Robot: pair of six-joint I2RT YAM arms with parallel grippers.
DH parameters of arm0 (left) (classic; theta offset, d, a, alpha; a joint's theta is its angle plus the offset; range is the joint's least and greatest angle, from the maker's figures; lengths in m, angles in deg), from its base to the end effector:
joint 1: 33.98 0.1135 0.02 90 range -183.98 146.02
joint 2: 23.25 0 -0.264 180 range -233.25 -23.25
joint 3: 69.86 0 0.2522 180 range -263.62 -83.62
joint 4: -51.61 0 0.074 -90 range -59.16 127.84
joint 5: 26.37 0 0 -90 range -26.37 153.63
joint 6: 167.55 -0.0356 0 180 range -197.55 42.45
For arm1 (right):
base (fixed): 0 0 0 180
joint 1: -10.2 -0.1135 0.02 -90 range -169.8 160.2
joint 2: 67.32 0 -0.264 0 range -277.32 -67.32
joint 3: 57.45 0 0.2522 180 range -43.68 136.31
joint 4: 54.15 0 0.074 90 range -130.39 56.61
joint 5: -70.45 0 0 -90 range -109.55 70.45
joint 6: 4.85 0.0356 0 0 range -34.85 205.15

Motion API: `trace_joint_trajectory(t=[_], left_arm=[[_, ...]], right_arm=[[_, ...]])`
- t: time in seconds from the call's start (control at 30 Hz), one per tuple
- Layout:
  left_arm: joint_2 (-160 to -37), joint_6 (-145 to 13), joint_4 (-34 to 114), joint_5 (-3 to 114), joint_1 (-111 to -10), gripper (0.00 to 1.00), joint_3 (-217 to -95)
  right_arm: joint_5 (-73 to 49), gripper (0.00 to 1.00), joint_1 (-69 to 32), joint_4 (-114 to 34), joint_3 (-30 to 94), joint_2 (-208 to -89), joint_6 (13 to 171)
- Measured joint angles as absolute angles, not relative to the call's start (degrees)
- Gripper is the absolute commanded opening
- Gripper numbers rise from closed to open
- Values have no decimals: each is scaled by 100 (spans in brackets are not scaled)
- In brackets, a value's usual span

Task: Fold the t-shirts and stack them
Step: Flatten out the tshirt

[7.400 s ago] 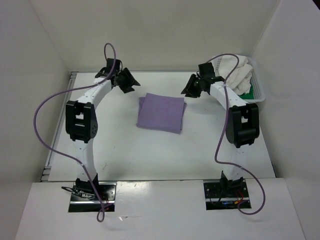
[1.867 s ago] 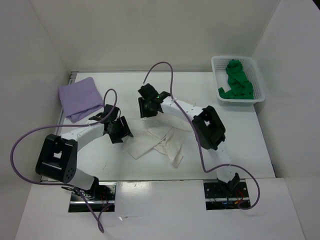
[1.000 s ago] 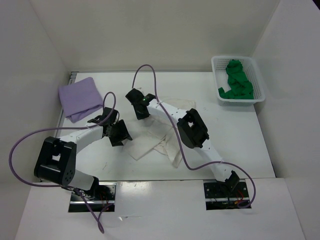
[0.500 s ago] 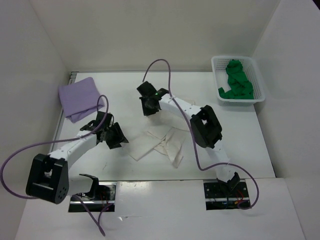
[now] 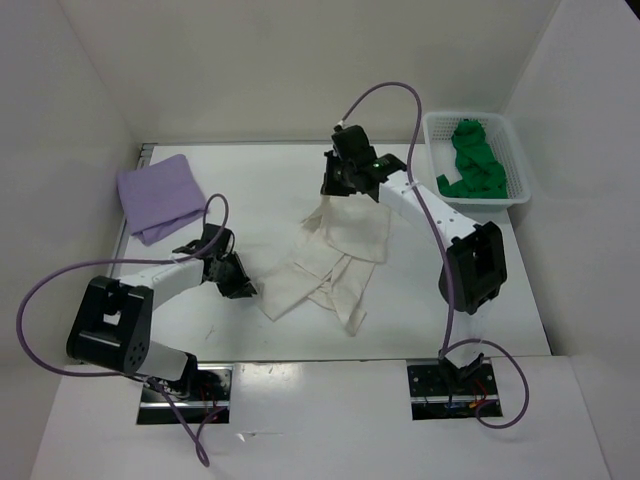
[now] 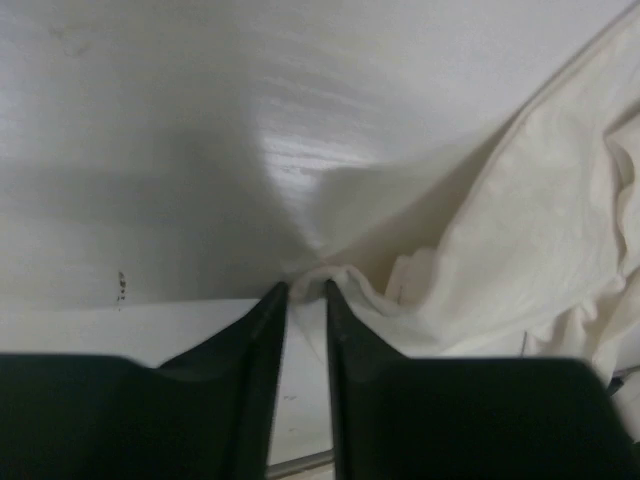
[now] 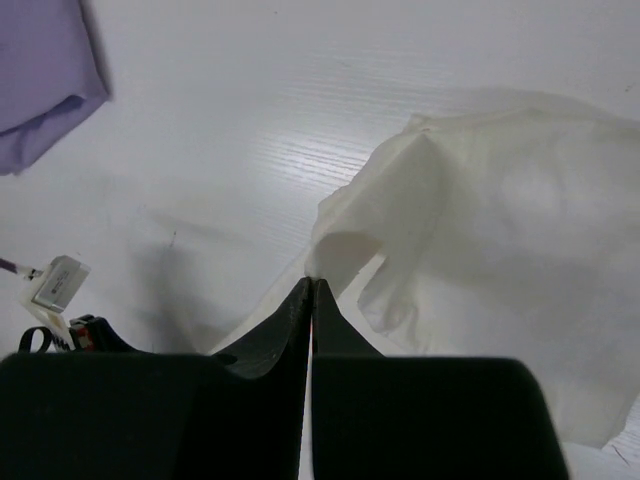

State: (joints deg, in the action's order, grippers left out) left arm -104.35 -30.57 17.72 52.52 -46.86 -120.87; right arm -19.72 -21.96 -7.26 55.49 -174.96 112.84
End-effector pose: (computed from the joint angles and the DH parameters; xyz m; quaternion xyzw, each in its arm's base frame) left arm 0.2375 -0.0613 0.1500 -0.2635 0.9335 -0.1935 0.1471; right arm 0.3667 0.2304 0.3156 -0.0350 0.9114 0.2034 0.3560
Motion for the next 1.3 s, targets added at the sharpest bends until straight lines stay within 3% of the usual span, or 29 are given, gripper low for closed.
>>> trace_joint_trajectory(t=[0.1,0.3,0.5,0.73,1.03,1.3], left_arm=[[-10592,-3074,1860,5265,-4686,0,-12142],[-10596,-3100,1412,5597,-4702,0,-12649],[-9834,-3236,929,5807,-4453,0,-14361],[-9305,-3439,575,5960,-3696,0,-16113],[-9405,-3898,-367,6931,-3368,0,-18929],[-10183,-4005,83,6915,-3205,0,-19187]], right_arm=[[-1887,1,-2185,-796,5363,-17415,11321],[-1740,1,-2063,-755,4966,-17111,11384],[-1515,1,-1258,-403,4933,-15533,11384],[-1283,1,-388,83,6310,-13974,11360],[-1281,1,-401,539,8404,-13894,11358],[-748,1,191,-108,7875,-14615,11437]])
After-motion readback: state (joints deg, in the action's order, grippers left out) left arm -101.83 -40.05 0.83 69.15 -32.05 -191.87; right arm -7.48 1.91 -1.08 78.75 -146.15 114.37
